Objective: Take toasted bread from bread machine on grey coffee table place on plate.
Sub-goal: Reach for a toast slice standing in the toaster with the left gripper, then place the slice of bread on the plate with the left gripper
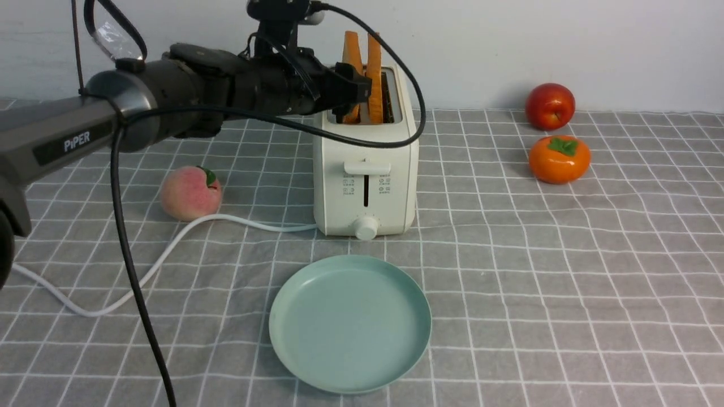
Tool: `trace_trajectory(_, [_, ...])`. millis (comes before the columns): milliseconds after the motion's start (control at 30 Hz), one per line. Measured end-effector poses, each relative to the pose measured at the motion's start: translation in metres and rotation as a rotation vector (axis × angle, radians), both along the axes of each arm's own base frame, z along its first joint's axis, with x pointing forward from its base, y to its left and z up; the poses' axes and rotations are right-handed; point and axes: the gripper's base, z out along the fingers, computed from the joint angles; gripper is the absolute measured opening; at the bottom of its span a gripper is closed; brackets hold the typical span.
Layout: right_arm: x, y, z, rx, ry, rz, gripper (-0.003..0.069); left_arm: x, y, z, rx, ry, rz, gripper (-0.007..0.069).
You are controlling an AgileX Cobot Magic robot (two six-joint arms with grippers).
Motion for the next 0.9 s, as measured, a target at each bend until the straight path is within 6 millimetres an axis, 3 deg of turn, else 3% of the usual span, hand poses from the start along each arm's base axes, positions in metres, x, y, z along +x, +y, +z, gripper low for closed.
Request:
trace_trajectory(100, [0.0, 0.0, 0.0, 0.0, 0.0, 0.0, 0.0004, 0.0, -0.001, 0.0, -0.011, 0.003, 0.0, 0.0132])
trace_trajectory(200, [0.0, 0.0, 0.0, 0.0, 0.0, 0.0, 0.0004, 0.0, -0.001, 0.001, -0.008, -0.001, 0.006, 0.0019])
trace_trajectory(367, [0.0, 0.0, 0.001, 0.002, -0.007, -0.001, 0.0006, -0.005, 0.001, 0.017, -0.006, -0.037, 0.007, 0.0017])
trace_trajectory(433, [0.001, 0.0, 0.001, 0.002, -0.012, -0.002, 0.0008, -0.017, 0.005, 0.048, -0.012, -0.096, 0.006, 0.0017])
trace_trajectory(467, [0.001, 0.0, 0.001, 0.002, -0.013, -0.003, 0.0008, -0.019, 0.005, 0.05, -0.014, -0.099, 0.005, 0.0017])
trace_trajectory(500, [0.001, 0.0, 0.001, 0.002, -0.019, -0.004, 0.0009, -0.03, 0.009, 0.073, -0.035, -0.128, 0.008, 0.0017])
trace_trajectory(567, [0.001, 0.0, 0.002, 0.003, -0.024, -0.005, 0.001, -0.041, 0.012, 0.089, -0.047, -0.147, 0.009, 0.0017])
trace_trajectory(633, [0.002, 0.0, 0.002, 0.004, -0.028, -0.006, 0.0011, -0.066, 0.022, 0.123, -0.086, -0.167, 0.009, 0.0017])
trace_trajectory(767, [0.002, 0.0, 0.002, 0.004, -0.03, -0.006, 0.0012, -0.105, 0.04, 0.152, -0.119, -0.039, -0.053, 0.0017])
trace_trajectory(867, [0.002, 0.0, 0.002, 0.004, -0.03, -0.006, 0.0013, -0.14, 0.056, 0.155, -0.073, 0.228, -0.073, 0.0017])
trace_trajectory(900, [0.002, 0.0, 0.002, 0.004, -0.03, -0.006, 0.0013, -0.141, 0.057, 0.156, -0.072, 0.232, -0.062, 0.0017])
